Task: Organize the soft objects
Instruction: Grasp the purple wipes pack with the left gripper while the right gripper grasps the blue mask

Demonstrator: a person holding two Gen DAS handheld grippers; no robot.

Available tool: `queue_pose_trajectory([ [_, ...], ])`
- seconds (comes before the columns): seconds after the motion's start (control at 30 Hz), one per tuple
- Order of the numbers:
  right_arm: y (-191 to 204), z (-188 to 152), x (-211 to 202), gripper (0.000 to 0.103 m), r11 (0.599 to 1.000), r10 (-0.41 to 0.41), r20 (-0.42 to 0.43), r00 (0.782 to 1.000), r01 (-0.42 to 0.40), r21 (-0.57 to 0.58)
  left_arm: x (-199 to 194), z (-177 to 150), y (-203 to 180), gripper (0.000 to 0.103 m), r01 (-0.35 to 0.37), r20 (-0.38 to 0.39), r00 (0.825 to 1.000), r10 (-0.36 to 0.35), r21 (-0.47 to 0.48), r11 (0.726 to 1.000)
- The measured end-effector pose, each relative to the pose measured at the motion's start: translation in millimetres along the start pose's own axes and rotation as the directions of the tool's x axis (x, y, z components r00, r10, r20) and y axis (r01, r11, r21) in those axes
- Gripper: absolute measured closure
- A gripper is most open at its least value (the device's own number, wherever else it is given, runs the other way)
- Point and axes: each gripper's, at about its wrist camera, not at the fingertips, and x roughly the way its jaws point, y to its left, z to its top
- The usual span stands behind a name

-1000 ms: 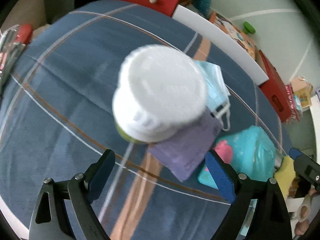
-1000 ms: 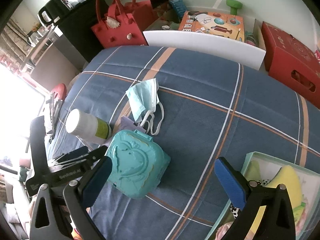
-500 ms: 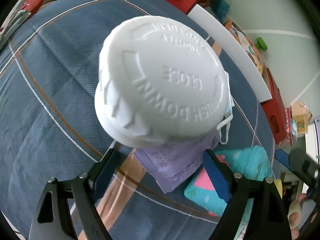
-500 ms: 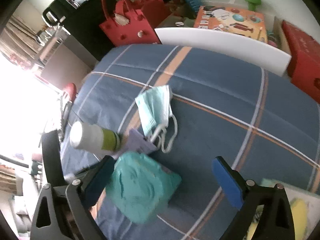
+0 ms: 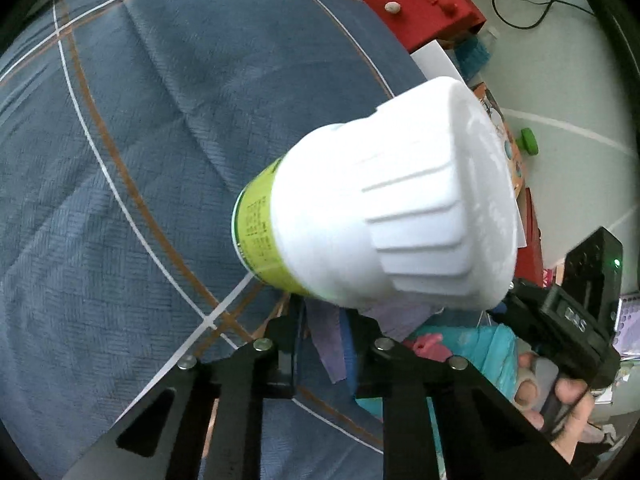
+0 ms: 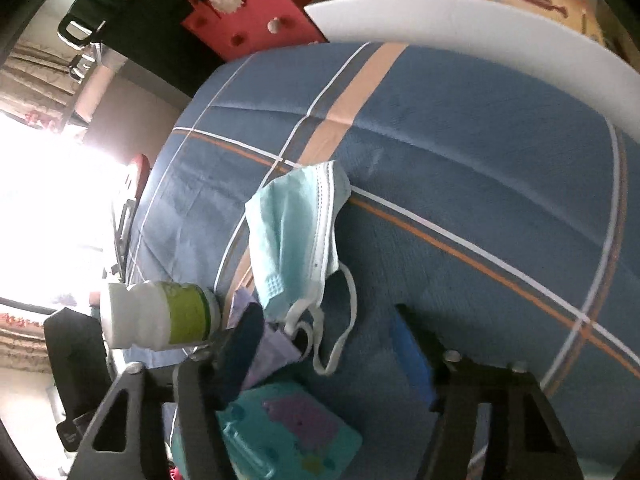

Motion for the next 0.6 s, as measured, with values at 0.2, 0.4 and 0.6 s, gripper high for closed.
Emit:
queue_pose_trajectory([
  [0.2, -6, 13, 8, 0.044, 0.999, 0.048, 0.017, 0.999, -0.047, -0.020, -13, -13, 17, 0.086, 0.001, -0.022, 1.000, -0.002, -0.042, 0.999],
  [0.4, -14, 15, 13, 0.071, 0.994, 0.106, 0.031, 0.994, -0.106, 0.000, -19, -18, 23, 0.053, 0.061, -0.029, 0.998, -0.063, -0.071, 0.996],
  [0.6, -7, 12, 21, 0.095, 0.994, 0.109, 0.014, 0.994, -0.109, -0.010, -16, -24, 9, 0.041, 0.086, -0.021, 0.996, -0.087, -0.030, 0.996],
])
